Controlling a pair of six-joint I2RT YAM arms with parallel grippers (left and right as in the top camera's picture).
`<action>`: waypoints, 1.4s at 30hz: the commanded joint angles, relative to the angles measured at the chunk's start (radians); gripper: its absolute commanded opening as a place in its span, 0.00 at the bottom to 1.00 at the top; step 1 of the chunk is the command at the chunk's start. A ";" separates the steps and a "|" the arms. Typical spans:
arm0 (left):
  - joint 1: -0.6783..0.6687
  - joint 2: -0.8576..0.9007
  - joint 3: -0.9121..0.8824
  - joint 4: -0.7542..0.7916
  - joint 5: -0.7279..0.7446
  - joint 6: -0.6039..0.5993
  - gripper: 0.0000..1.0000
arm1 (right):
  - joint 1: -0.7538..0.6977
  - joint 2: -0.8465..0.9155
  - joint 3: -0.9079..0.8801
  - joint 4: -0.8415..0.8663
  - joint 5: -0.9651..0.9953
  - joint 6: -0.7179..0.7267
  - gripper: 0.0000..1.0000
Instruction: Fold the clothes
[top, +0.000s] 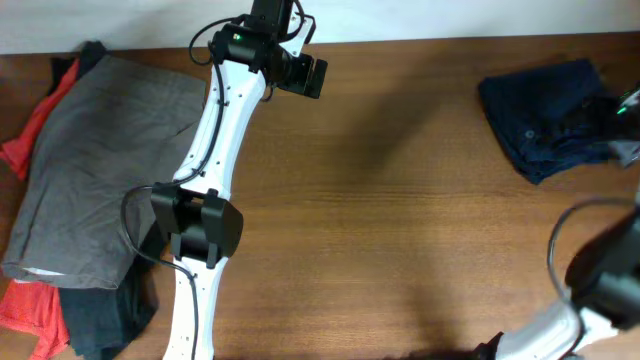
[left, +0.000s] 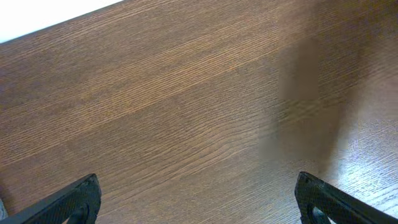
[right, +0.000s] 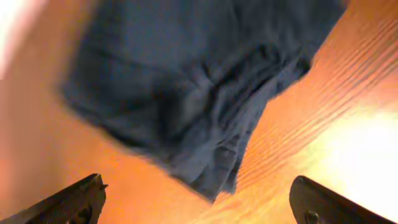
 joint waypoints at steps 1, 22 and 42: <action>-0.004 0.005 0.011 0.002 0.000 0.016 0.99 | 0.019 -0.181 0.035 -0.047 -0.101 -0.079 0.99; -0.004 0.005 0.011 0.002 0.000 0.016 0.99 | 0.694 -0.321 0.031 -0.318 -0.288 -0.181 0.98; -0.004 0.005 0.011 0.002 0.000 0.016 0.99 | 0.500 -1.016 -0.864 0.586 -0.023 -0.353 0.99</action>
